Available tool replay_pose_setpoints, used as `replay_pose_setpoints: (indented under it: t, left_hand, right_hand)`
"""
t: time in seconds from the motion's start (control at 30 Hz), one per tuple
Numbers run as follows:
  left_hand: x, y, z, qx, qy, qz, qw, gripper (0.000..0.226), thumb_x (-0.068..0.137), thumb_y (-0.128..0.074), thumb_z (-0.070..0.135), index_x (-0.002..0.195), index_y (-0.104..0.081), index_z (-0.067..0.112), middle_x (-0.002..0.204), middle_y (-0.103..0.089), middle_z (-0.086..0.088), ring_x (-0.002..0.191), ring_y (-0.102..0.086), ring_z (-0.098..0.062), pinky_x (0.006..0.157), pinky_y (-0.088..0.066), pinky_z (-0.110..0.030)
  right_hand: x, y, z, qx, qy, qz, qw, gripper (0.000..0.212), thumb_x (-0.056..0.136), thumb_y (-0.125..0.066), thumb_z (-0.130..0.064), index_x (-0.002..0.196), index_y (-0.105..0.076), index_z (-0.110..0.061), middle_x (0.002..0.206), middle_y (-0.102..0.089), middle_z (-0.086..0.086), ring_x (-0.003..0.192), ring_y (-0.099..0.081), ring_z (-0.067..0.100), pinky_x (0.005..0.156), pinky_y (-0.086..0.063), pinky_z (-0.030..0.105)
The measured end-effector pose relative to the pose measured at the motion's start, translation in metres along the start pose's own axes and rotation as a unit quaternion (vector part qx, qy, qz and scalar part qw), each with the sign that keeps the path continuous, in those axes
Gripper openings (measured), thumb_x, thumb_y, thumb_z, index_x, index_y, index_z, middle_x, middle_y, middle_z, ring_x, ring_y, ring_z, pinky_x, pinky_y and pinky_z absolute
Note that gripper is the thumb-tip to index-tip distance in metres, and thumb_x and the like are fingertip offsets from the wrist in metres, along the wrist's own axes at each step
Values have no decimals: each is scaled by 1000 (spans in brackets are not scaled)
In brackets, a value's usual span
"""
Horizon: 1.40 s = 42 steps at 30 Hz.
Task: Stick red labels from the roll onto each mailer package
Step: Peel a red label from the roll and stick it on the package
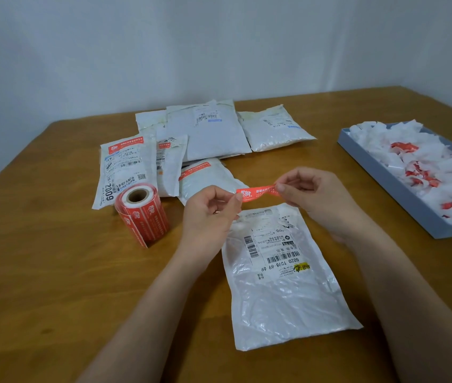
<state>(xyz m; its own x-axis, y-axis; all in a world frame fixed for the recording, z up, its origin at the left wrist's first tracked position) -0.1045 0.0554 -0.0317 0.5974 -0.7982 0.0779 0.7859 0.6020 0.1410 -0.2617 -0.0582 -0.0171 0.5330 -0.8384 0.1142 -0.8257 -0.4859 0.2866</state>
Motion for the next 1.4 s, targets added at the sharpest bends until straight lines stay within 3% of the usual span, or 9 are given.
replay_pose_setpoints:
  t: [0.2,0.33,0.4,0.63,0.73,0.83,1.03,1.2,1.4]
  left_hand:
    - [2,0,-11,29,39,8,999,16,90,-65,18,84,-63,3,78,-70,-8,65,-63,-8,59,-50,-13]
    - [2,-1,-14,45,55,9,997,14,91,-64,17,82,-61,6,83,-71,-10,64,-63,-7,54,-48,-11]
    - [2,-1,-15,51,61,8,997,14,91,-64,17,82,-61,7,83,-71,-8,62,-63,-4,51,-48,-9]
    - [4,-4,-19,73,64,8,995,24,89,-68,24,79,-62,3,70,-68,-3,63,-62,-9,64,-54,-23]
    - [6,-5,-23,90,63,6,994,24,87,-69,23,72,-61,8,71,-69,-6,64,-62,-15,68,-54,-36]
    - [7,-6,-26,110,64,6,992,25,88,-69,21,67,-58,12,76,-69,-4,66,-60,-14,64,-49,-28]
    - [9,-7,-26,163,65,-3,984,20,89,-68,23,76,-64,8,82,-68,-3,70,-58,-10,61,-45,-19]
    - [10,-8,-24,196,58,-7,979,20,89,-67,24,78,-65,7,81,-67,-2,69,-56,-11,60,-43,-22]
    - [9,-9,-24,209,61,-17,976,22,89,-66,20,69,-61,13,90,-67,1,82,-62,-13,72,-49,-27]
  right_hand:
    - [-4,-5,8,-26,-35,-8,999,3,88,-68,-25,91,-69,-25,88,-68,15,76,-64,12,89,-55,47]
    - [-2,-3,12,-28,-57,-3,998,47,84,-73,-27,124,-51,-38,76,-71,1,79,-69,12,92,-54,41]
    - [-2,-2,12,-35,-59,3,998,54,83,-74,-29,129,-47,-38,77,-72,0,83,-70,13,94,-52,43]
    - [-2,-6,15,-37,-58,5,998,46,82,-75,-27,123,-54,-27,70,-68,-2,80,-69,14,91,-54,42]
    - [-3,-7,13,-98,-46,14,994,43,84,-73,-27,122,-54,-26,78,-70,1,77,-67,11,83,-53,31]
    - [-4,-10,11,-166,-31,14,986,42,85,-71,-27,123,-53,-24,80,-68,-1,74,-61,4,69,-44,21]
    - [-3,-15,13,-210,-23,10,977,37,86,-70,-24,120,-54,-22,75,-64,-6,69,-57,0,61,-37,16]
    - [-3,-16,12,-228,-19,7,973,36,87,-70,-22,119,-53,-22,74,-62,-7,68,-55,0,60,-36,15]
    - [-3,-19,14,-244,-18,5,970,36,86,-71,-22,118,-54,-21,74,-62,-7,71,-55,0,61,-36,15]
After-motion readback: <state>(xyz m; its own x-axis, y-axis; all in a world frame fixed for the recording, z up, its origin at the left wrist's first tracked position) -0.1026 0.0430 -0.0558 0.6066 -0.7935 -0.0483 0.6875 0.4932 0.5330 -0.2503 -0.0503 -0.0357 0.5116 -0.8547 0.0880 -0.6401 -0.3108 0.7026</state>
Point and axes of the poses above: each hand's wrist, its own x-axis towards the middle knuckle, its own y-axis out of the back of the hand, z = x × y, the point moved 7 cm from there along x, towards the middle knuckle
